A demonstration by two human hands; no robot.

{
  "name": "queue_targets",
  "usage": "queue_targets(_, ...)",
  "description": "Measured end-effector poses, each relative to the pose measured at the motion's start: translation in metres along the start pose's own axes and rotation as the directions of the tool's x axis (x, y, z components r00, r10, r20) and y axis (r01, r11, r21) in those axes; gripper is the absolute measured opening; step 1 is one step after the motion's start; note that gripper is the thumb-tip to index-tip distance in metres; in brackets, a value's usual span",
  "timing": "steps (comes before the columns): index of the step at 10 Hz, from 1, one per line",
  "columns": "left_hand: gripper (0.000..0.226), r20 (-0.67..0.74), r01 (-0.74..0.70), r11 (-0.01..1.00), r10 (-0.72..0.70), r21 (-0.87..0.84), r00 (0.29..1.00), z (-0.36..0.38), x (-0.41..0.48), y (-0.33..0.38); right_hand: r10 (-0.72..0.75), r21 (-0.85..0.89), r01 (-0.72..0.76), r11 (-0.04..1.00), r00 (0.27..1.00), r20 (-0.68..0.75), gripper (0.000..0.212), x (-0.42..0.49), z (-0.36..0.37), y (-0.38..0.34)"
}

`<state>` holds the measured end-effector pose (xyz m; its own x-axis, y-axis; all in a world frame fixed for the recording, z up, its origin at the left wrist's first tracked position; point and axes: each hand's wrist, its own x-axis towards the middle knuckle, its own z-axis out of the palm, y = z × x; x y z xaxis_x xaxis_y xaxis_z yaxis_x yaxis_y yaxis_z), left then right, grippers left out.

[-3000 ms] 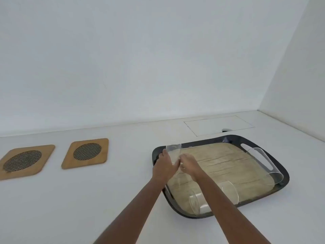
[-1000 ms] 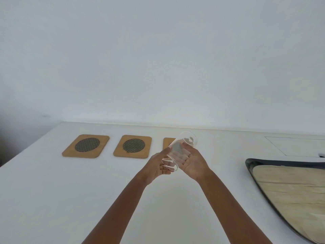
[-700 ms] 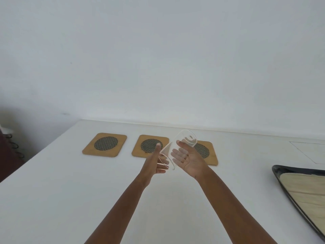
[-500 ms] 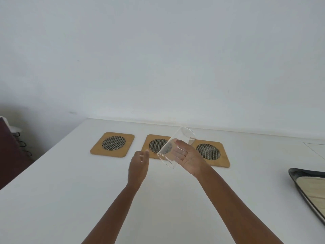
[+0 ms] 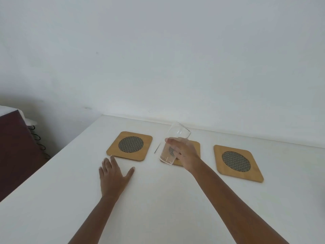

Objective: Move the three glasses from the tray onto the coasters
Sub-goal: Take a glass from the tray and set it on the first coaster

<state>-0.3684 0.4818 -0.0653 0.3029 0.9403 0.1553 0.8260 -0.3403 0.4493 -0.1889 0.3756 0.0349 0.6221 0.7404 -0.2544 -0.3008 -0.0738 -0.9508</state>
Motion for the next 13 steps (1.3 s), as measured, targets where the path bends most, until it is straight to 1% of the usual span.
queue_targets(1,0.093,-0.012,0.002,1.000,-0.002,-0.013,1.000,0.001,0.011,-0.006,-0.050,-0.065,0.046,0.997,0.997,-0.065,0.061,0.017,0.018,0.002)
queue_targets(2,0.104,-0.001,0.017,1.000,-0.017,-0.006,1.000,0.001,0.020,-0.008,-0.142,-0.113,0.134,0.984,0.988,-0.065,0.072,0.033,0.037,0.008)
queue_targets(3,0.116,-0.013,0.022,1.000,-0.022,0.002,1.000,0.000,0.029,-0.009,-0.199,-0.154,0.188,0.970,0.978,-0.060,0.072,0.050,0.054,0.016)
queue_targets(4,0.102,-0.028,0.015,1.000,-0.016,-0.004,0.999,0.003,0.035,-0.009,-0.272,-0.220,0.260,0.940,0.962,-0.028,0.074,0.062,0.070,0.023)
queue_targets(5,0.112,-0.013,0.005,1.000,-0.004,0.019,1.000,-0.001,0.034,-0.008,-0.320,-0.266,0.308,0.914,0.947,-0.004,0.073,0.070,0.083,0.029)
queue_targets(6,0.101,-0.030,0.062,0.998,-0.061,0.019,0.998,0.006,0.053,-0.024,-0.339,-0.337,0.343,0.877,0.938,0.074,0.069,0.096,0.117,0.041)
queue_targets(7,0.095,-0.023,0.031,0.999,-0.030,0.040,0.999,0.008,0.053,-0.020,-0.356,-0.359,0.360,0.861,0.931,0.081,0.072,0.101,0.122,0.041)
queue_targets(8,0.095,-0.022,0.021,0.999,-0.020,0.037,1.000,0.008,0.048,-0.010,-0.375,-0.389,0.366,0.845,0.925,0.056,0.074,0.104,0.121,0.042)
queue_targets(10,0.094,-0.013,0.025,0.997,-0.024,0.071,1.000,0.009,0.049,-0.012,-0.376,-0.421,0.375,0.826,0.923,0.085,0.077,0.110,0.132,0.050)
queue_targets(13,0.095,-0.017,0.020,0.998,-0.019,0.067,1.000,0.010,0.049,-0.012,-0.392,-0.442,0.391,0.808,0.915,0.092,0.077,0.116,0.135,0.059)
